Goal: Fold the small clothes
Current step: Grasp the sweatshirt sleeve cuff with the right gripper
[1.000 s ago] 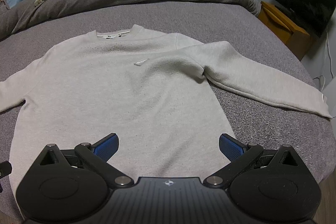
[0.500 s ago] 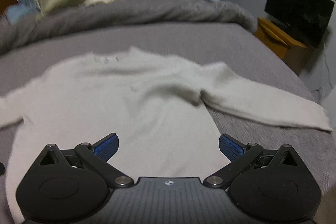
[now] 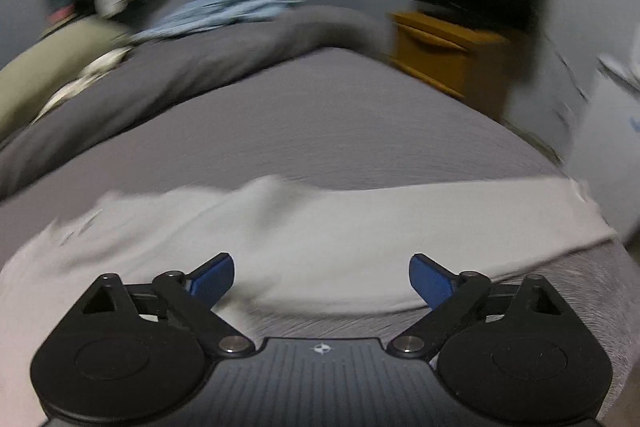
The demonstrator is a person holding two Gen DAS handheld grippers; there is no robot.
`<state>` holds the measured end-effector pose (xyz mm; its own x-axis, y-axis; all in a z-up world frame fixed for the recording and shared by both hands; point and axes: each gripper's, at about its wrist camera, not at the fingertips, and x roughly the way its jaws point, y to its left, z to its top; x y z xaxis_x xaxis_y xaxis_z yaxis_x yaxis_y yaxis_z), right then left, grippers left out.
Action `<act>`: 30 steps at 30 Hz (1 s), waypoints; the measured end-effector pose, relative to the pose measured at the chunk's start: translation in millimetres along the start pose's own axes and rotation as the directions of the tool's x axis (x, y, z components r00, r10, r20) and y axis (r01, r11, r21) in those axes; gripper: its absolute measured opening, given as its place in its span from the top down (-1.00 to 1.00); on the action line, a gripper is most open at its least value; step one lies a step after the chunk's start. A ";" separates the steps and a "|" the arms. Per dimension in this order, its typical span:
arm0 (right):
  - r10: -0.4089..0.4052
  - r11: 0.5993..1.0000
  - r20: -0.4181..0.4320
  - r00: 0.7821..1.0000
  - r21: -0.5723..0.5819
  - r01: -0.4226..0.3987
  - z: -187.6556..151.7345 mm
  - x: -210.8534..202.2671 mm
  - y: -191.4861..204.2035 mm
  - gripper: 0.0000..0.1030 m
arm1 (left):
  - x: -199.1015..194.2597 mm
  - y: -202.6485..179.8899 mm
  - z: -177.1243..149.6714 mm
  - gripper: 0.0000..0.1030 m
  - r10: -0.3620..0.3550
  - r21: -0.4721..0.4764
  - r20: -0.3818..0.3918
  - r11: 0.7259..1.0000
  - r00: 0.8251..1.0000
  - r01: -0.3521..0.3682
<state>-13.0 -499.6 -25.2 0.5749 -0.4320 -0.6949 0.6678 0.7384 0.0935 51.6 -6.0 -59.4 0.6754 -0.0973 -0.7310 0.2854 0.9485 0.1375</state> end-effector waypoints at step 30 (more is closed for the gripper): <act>-0.006 0.675 -0.058 0.998 0.736 0.047 -34.4 92.7 -265.8 0.19 | 48.3 -1.8 -15.7 -1.00 -0.016 -0.049 -0.131 0.999 0.991 0.010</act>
<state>-153.5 -718.2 -139.0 0.5428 -0.4053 -0.7356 0.8257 0.0974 0.5557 73.0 -7.7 -105.5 0.5759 -0.0722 -0.8143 0.2586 0.9611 0.0976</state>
